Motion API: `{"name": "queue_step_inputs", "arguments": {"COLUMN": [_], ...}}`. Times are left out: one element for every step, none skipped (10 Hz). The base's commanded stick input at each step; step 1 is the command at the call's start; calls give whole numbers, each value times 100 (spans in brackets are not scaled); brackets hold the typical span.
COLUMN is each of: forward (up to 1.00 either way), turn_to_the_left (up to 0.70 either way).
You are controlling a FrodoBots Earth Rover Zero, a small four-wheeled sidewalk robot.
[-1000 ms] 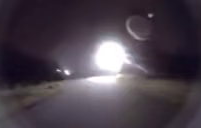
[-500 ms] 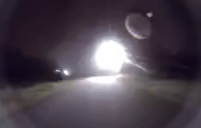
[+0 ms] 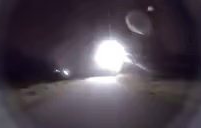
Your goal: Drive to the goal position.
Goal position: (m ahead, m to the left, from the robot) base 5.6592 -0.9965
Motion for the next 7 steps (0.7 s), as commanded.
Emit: {"name": "queue_step_inputs", "arguments": {"forward": [100,100,100,100,100,100,100], "turn_to_the_left": [4,4,4,4,4,4,4]}}
